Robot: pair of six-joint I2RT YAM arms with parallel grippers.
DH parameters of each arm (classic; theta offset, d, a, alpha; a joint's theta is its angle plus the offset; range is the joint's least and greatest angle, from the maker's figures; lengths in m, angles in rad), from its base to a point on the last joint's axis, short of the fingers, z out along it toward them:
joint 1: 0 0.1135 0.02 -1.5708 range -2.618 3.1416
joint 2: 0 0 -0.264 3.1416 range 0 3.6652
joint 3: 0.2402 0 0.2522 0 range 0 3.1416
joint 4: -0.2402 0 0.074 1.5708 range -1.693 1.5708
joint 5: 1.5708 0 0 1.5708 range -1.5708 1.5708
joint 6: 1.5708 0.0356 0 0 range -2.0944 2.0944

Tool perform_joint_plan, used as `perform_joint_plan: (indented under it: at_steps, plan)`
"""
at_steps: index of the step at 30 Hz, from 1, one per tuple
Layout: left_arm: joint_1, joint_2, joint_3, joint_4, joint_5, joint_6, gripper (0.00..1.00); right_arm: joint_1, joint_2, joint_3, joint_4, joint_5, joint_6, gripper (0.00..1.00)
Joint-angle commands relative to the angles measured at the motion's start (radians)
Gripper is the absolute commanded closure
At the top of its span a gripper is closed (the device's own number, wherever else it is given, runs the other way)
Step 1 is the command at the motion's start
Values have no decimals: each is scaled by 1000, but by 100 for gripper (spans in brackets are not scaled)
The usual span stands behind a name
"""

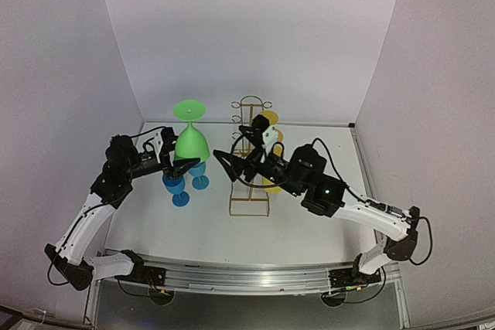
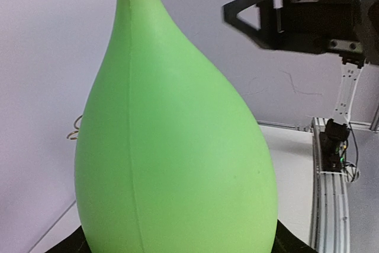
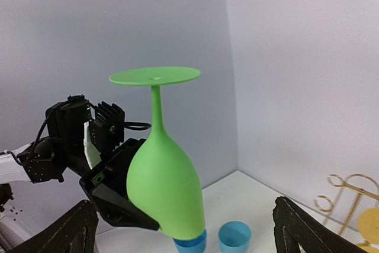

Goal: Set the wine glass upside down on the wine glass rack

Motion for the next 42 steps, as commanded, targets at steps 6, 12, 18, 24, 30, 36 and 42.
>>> perform_joint_plan:
  at_steps: [6,12,18,24,30,36,42]
  plan:
    - [47,234,-11,273,2,223,69,-14,-303,-159,-37,650,-207,2]
    - [60,424,50,419,-14,213,69,-246,-372,-210,-230,677,-159,2]
    - [115,550,104,497,5,186,70,-542,-294,-198,-461,467,-16,2]
    - [148,646,128,565,56,237,71,-710,-238,-250,-465,287,118,2]
    - [148,745,176,654,118,229,70,-729,-197,-276,-460,267,110,2]
    - [146,813,228,680,151,190,70,-751,-225,-326,-450,244,131,2]
    - [134,845,260,642,175,194,70,-752,-264,-374,-441,249,142,2]
